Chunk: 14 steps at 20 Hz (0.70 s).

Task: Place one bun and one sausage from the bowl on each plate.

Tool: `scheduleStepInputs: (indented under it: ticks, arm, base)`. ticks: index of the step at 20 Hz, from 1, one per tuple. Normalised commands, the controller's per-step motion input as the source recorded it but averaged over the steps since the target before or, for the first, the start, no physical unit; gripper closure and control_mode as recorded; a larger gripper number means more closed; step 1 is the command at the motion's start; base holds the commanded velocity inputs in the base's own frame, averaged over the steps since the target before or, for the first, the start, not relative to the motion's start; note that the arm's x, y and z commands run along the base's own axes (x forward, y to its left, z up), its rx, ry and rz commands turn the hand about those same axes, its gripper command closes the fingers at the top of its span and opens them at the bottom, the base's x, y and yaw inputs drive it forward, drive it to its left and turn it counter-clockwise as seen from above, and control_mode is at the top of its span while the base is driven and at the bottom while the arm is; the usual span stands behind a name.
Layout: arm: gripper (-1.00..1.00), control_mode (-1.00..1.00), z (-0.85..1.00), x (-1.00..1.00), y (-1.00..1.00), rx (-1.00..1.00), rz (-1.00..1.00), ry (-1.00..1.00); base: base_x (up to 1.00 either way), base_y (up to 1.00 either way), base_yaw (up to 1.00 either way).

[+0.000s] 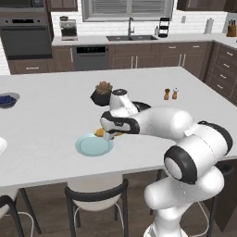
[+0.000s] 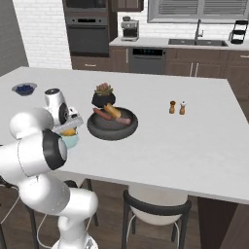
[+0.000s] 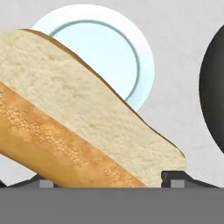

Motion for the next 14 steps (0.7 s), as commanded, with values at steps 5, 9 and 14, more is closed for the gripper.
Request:
scheduleStepInputs:
  ticks: [5, 9, 14]
  arm:
    - [1.0, -1.0, -0.64, 0.43, 0.93, -0.03, 0.0, 0.12]
    - [1.0, -1.0, -0.56, 0.89, 0.65, -0.01, 0.0, 0.11]
    - [-1.0, -1.0, -0.37, 0.72, 0.11, 0.0, 0.0, 0.0]
  base:
    - [0.0, 0.0, 0.0]
    - [0.0, 0.0, 0.0]
    - [0.0, 0.0, 0.0]
